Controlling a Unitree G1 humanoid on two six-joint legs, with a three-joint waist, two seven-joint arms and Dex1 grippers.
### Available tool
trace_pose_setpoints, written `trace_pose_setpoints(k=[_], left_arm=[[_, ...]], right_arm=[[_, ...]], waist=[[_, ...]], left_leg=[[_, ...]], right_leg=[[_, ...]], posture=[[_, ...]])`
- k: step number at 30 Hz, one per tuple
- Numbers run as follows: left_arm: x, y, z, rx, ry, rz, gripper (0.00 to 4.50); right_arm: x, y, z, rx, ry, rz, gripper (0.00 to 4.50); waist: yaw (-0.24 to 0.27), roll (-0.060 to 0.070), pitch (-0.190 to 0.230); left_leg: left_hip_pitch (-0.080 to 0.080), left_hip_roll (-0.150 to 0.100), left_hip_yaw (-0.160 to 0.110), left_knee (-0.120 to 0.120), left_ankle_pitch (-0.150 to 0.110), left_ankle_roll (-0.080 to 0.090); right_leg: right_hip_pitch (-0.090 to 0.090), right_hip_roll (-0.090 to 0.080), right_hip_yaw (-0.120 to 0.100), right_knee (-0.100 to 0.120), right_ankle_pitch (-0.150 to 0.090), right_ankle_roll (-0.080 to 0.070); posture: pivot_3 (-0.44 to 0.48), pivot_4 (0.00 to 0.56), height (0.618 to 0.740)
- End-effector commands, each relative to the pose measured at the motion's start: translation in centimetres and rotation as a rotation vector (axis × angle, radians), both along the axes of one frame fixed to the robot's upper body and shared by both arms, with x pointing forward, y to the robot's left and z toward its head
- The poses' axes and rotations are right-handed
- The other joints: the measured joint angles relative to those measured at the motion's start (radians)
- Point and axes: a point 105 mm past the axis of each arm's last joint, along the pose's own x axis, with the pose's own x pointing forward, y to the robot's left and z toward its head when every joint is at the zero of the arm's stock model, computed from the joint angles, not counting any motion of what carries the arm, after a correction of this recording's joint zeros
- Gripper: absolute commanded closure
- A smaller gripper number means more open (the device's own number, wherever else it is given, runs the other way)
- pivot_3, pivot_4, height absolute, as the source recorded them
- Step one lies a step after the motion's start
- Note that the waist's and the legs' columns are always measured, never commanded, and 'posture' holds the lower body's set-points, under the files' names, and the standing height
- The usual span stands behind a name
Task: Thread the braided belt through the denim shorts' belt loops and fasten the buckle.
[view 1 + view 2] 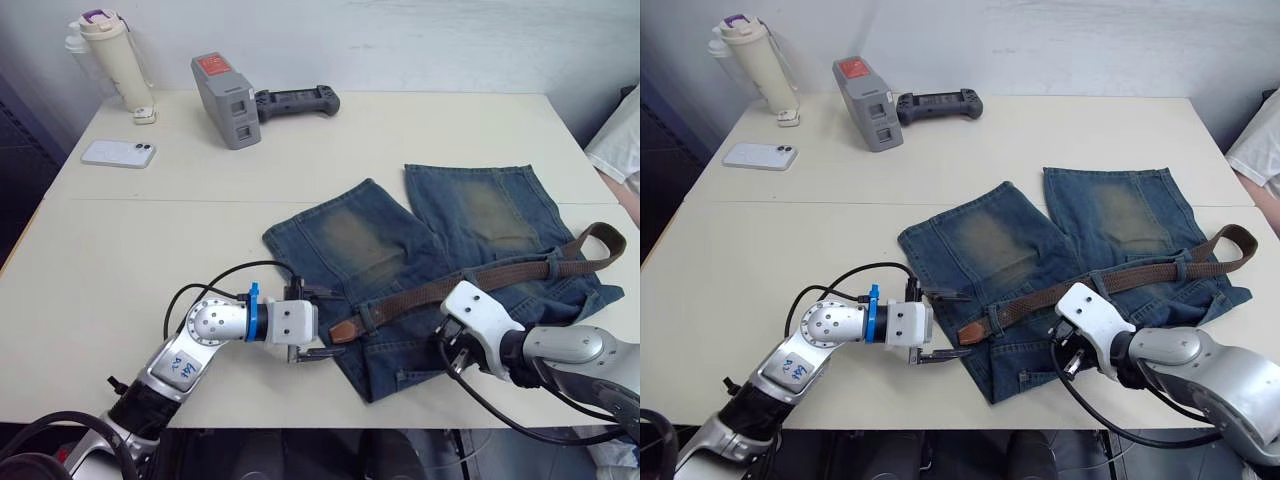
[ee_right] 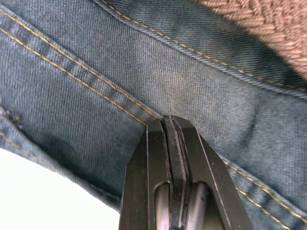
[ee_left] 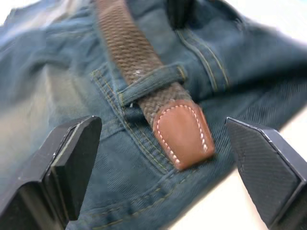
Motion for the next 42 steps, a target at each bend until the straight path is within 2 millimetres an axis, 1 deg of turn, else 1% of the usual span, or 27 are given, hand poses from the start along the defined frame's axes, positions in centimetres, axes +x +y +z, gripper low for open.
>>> trace_pose_setpoints(k=[1, 4, 8, 11, 12, 13, 15, 16, 17, 18, 19, 20, 23, 24, 25, 27, 30, 31, 32, 33, 35, 36, 40, 42], left_arm=[[-0.1, -0.7, -0.5, 0.025, -0.095, -0.055, 0.0], [0.4, -0.8, -0.8, 0.026, -0.119, -0.048, 0.0], [0.7, -0.6, -2.0, 0.081, -0.156, -0.048, 0.0], [1.3, -0.4, -2.3, 0.08, -0.175, -0.002, 0.72], [1.5, -0.5, -2.3, 0.077, -0.171, 0.015, 1.2], [1.9, -0.3, -2.2, 0.08, -0.172, 0.04, 1.49], [2.4, 0.0, -1.9, 0.076, -0.168, 0.081, 2.33], [2.6, 0.3, -1.9, 0.072, -0.156, 0.102, 2.71], [2.8, 0.7, -1.8, 0.071, -0.143, 0.122, 3.22], [2.9, 0.9, -1.8, 0.071, -0.135, 0.136, 3.53], [3.0, 1.1, -1.6, 0.061, -0.114, 0.155, 4.03], [3.1, 1.3, -1.5, 0.054, -0.104, 0.165, 4.41], [2.7, 1.6, -1.0, 0.027, -0.075, 0.168, 4.46], [2.4, 1.7, -0.4, 0.007, -0.089, 0.163, 4.46], [2.2, 2.0, 0.2, -0.002, -0.139, 0.155, 4.46], [1.5, 2.5, 0.9, -0.025, -0.177, 0.147, 4.46], [0.2, 4.2, 1.7, -0.039, -0.244, 0.136, 4.46], [0.0, 5.0, 1.9, -0.038, -0.261, 0.149, 4.46], [0.1, 6.2, 2.0, -0.032, -0.274, 0.184, 4.46], [0.2, 7.1, 2.2, -0.03, -0.281, 0.21, 4.46], [0.9, 10.3, 2.4, 0.003, -0.303, 0.317, 4.46], [1.2, 11.4, 2.6, 0.012, -0.308, 0.352, 4.46], [2.1, 16.7, 1.9, 0.067, -0.272, 0.535, 4.46], [2.0, 18.5, 1.6, 0.113, -0.294, 0.567, 4.46]], right_arm=[[-0.3, 0.4, -0.2, -0.011, 0.001, 0.011, 4.44], [-0.4, 0.6, -0.3, -0.009, 0.008, 0.01, 4.44], [-0.3, 0.5, -0.3, -0.018, 0.006, 0.001, 4.44], [-0.3, 0.5, -0.2, -0.018, 0.003, -0.005, 4.5], [-0.3, 0.4, -0.2, -0.017, 0.004, -0.006, 4.5], [-0.4, 0.4, -0.2, -0.017, 0.005, -0.007, 4.5], [-0.5, 0.4, -0.2, -0.017, 0.008, -0.007, 4.5], [-0.6, 0.3, -0.2, -0.017, 0.009, -0.007, 4.5], [-0.6, 0.3, -0.2, -0.016, 0.011, -0.006, 4.5], [-0.7, 0.3, -0.2, -0.015, 0.012, -0.006, 4.5], [-0.7, 0.3, -0.2, -0.015, 0.013, -0.006, 4.5], [-0.6, 0.3, -0.2, -0.016, 0.014, -0.006, 4.5], [-0.6, 0.2, -0.2, -0.021, 0.018, -0.007, 4.5], [-0.5, 0.1, -0.2, -0.024, 0.02, -0.009, 4.5], [-0.4, 0.0, -0.3, -0.027, 0.022, -0.012, 4.5], [-0.3, -0.2, -0.3, -0.034, 0.023, -0.018, 4.5], [0.0, -0.5, -0.3, -0.038, 0.024, -0.031, 4.5], [0.2, -0.8, -0.3, -0.043, 0.023, -0.039, 4.5], [0.3, -0.9, -0.4, -0.047, 0.026, -0.044, 4.5], [0.3, -1.0, -0.5, -0.049, 0.028, -0.046, 4.5], [0.5, -1.0, -0.7, -0.05, 0.034, -0.041, 4.5], [0.6, -1.0, -0.7, -0.049, 0.035, -0.038, 4.5], [1.0, -0.8, -0.7, -0.047, 0.033, -0.015, 4.5], [1.1, -0.8, -0.7, -0.047, 0.033, -0.007, 4.5]], waist=[[0.0, 0.0, 0.0], [-0.001, 0.0, 0.0], [-0.001, 0.0, 0.0], [0.0, 0.0, -0.001], [0.0, 0.0, -0.001], [0.0, 0.0, -0.001], [0.0, 0.0, -0.001], [-0.001, 0.0, -0.001], [-0.001, 0.0, -0.001], [-0.002, 0.0, -0.001], [-0.002, 0.0, -0.001], [-0.003, 0.0, -0.001], [-0.005, 0.0, -0.001], [-0.007, 0.0, -0.001], [-0.01, 0.0, -0.001], [-0.012, 0.0, -0.001], [-0.013, 0.0, -0.001], [-0.013, 0.0, -0.001], [-0.013, 0.0, -0.001], [-0.013, 0.0, -0.001], [-0.016, 0.0, -0.001], [-0.018, 0.0, -0.001], [-0.028, -0.001, -0.001], [-0.032, -0.001, -0.002]], left_leg=[[0.0, 0.0, 0.0, 0.0, 0.0, 0.0], [0.0, 0.0, 0.0, 0.0, 0.0, 0.0], [0.001, 0.0, 0.0, 0.001, 0.0, 0.0], [0.001, 0.0, -0.001, 0.001, 0.0, 0.0], [0.001, 0.0, -0.001, 0.002, 0.0, 0.0], [0.001, 0.0, -0.001, 0.002, 0.0, 0.0], [0.001, 0.0, -0.001, 0.002, 0.0, 0.0], [0.001, 0.0, -0.001, 0.002, 0.0, 0.0], [0.001, 0.0, -0.001, 0.002, 0.0, 0.0], [0.001, 0.0, -0.001, 0.002, 0.0, 0.0], [0.001, 0.0, -0.001, 0.001, 0.0, 0.0], [0.001, 0.0, -0.001, 0.001, 0.0, 0.0], [0.001, 0.0, -0.001, 0.001, 0.0, 0.0], [0.001, 0.0, -0.001, 0.001, 0.0, 0.0], [0.001, 0.0, -0.001, 0.001, 0.0, 0.0], [0.001, 0.001, -0.001, 0.0, 0.0, 0.0], [0.001, 0.001, -0.001, 0.001, 0.0, 0.0], [0.001, 0.001, -0.001, 0.0, 0.0, 0.0], [0.001, 0.001, -0.001, 0.001, 0.0, 0.0], [0.001, 0.001, -0.001, 0.001, 0.0, 0.0], [0.001, 0.001, -0.001, 0.0, 0.0, 0.0], [0.001, 0.001, -0.001, 0.0, 0.0, 0.0], [0.001, 0.001, -0.002, 0.0, 0.0, 0.0], [0.002, 0.001, -0.001, 0.0, 0.0, 0.0]], right_leg=[[0.0, 0.0, 0.0, 0.0, 0.0, 0.0], [0.0, 0.0, -0.001, 0.0, 0.0, 0.0], [0.001, 0.0, -0.001, 0.0, 0.0, 0.0], [0.001, 0.0, -0.001, 0.001, 0.0, 0.0], [0.002, 0.0, -0.001, 0.001, 0.0, 0.0], [0.002, 0.0, -0.001, 0.001, 0.0, 0.0], [0.002, 0.0, -0.001, 0.001, 0.0, 0.0], [0.002, 0.0, -0.001, 0.001, 0.0, 0.0], [0.002, 0.0, -0.001, 0.001, 0.0, 0.0], [0.002, 0.0, -0.001, 0.002, 0.0, 0.0], [0.002, 0.0, -0.001, 0.002, 0.0, 0.0], [0.002, 0.0, -0.001, 0.002, 0.0, 0.0], [0.002, 0.0, -0.001, 0.002, 0.0, 0.0], [0.002, 0.0, -0.001, 0.002, 0.0, 0.0], [0.001, 0.0, -0.001, 0.002, 0.0, 0.0], [0.001, 0.0, -0.001, 0.002, 0.0, 0.0], [0.001, 0.0, -0.001, 0.002, 0.0, 0.0], [0.001, 0.0, -0.001, 0.002, 0.0, 0.0], [0.001, 0.0, -0.001, 0.001, 0.0, 0.0], [0.001, 0.0, -0.001, 0.001, 0.0, 0.0], [0.001, 0.0, -0.001, 0.001, 0.0, 0.0], [0.001, 0.0, -0.001, 0.001, 0.0, 0.0], [0.001, 0.0, -0.001, 0.001, 0.0, 0.0], [0.0, 0.0, -0.001, 0.001, 0.0, 0.0]], posture=[[0.0, 0.15, 0.74], [0.0, 0.15, 0.74], [0.0, 0.15, 0.74], [0.0, 0.15, 0.74], [0.0, 0.15, 0.74], [0.0, 0.15, 0.74], [0.0, 0.15, 0.74], [0.0, 0.15, 0.74], [0.0, 0.15, 0.74], [0.0, 0.15, 0.74], [0.0, 0.15, 0.74], [0.0, 0.15, 0.74], [0.0, 0.15, 0.74], [0.0, 0.15, 0.74], [0.0, 0.15, 0.74], [0.0, 0.15, 0.74], [0.0, 0.15, 0.74], [0.0, 0.15, 0.74], [0.0, 0.15, 0.74], [0.0, 0.15, 0.74], [0.0, 0.15, 0.74], [0.0, 0.15, 0.74], [0.0, 0.15, 0.74], [0.0, 0.15, 0.74]])
